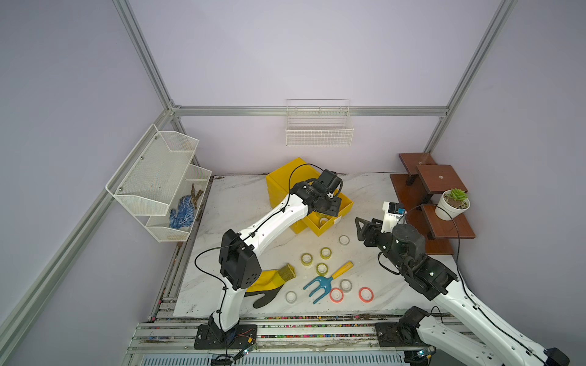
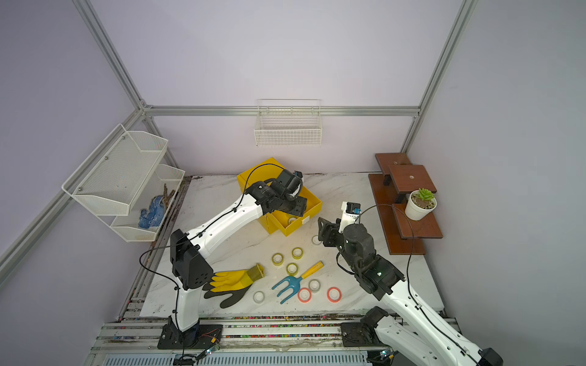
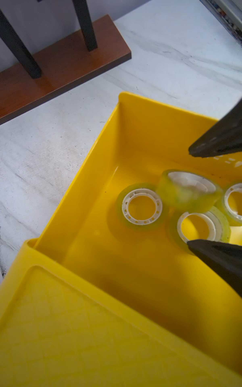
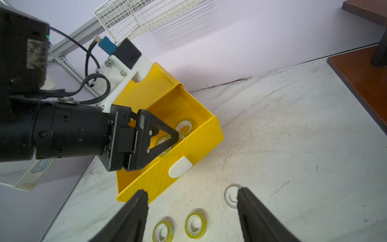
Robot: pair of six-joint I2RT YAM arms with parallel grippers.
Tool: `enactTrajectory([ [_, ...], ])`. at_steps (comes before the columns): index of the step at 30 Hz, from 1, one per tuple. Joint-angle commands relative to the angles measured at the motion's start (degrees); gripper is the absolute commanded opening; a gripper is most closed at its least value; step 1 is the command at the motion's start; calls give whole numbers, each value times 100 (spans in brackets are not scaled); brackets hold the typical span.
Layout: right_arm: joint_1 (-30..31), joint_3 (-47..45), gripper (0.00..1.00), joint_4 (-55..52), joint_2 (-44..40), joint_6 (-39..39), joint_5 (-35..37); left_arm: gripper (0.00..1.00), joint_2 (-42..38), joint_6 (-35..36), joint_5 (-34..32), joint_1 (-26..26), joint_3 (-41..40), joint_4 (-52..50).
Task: Place the transparent tape into the drawer according to color
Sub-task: Place the tape in the drawer, then pick up the tape at the center of the board.
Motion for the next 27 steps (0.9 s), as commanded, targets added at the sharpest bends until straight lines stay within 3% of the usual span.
enactTrajectory([
  [1, -39, -46, 72, -72, -89, 85, -83, 75, -49, 46, -90, 25, 266, 140],
  [7, -39, -54, 72, -221, -102, 153, -233, 85, -484, 59, -152, 26, 297, 222],
  [12, -34, -149, 72, -354, -155, 238, -346, 95, -1257, 63, -186, 24, -165, 495],
  [13, -39, -163, 72, -403, -157, 244, -396, 100, -1487, 63, -212, 24, -343, 597],
  [19, -34, -411, 72, -482, -70, 299, -840, 100, -2830, 137, -532, 24, -1726, 1127],
  [27, -23, -906, 72, -104, 487, 343, -1705, 100, -4669, 154, -1626, 72, -3952, 1535],
])
